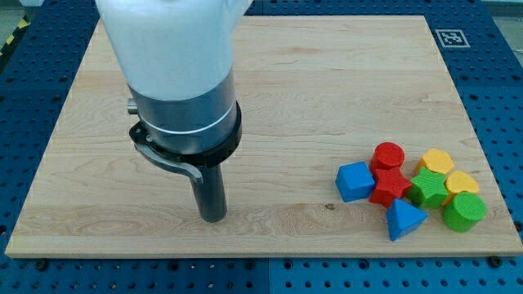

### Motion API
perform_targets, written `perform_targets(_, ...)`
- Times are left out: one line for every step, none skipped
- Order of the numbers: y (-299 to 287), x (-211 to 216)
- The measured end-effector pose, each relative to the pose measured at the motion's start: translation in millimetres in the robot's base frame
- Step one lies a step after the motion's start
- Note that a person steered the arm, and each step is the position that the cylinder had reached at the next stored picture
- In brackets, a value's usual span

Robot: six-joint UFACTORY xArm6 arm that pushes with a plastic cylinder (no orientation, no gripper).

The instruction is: Nudge the blue triangle right a bit

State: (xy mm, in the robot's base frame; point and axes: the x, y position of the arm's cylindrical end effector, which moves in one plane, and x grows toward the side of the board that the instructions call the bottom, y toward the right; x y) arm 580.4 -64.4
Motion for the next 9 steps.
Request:
perform_targets(0,0)
perform_targets(0,-2)
perform_targets(0,-10)
perform_targets(1,-19)
perform_targets(1,-24)
perform_targets(1,-25)
perform_targets(1,-25)
perform_targets(17,-22)
perform_targets(66,-9)
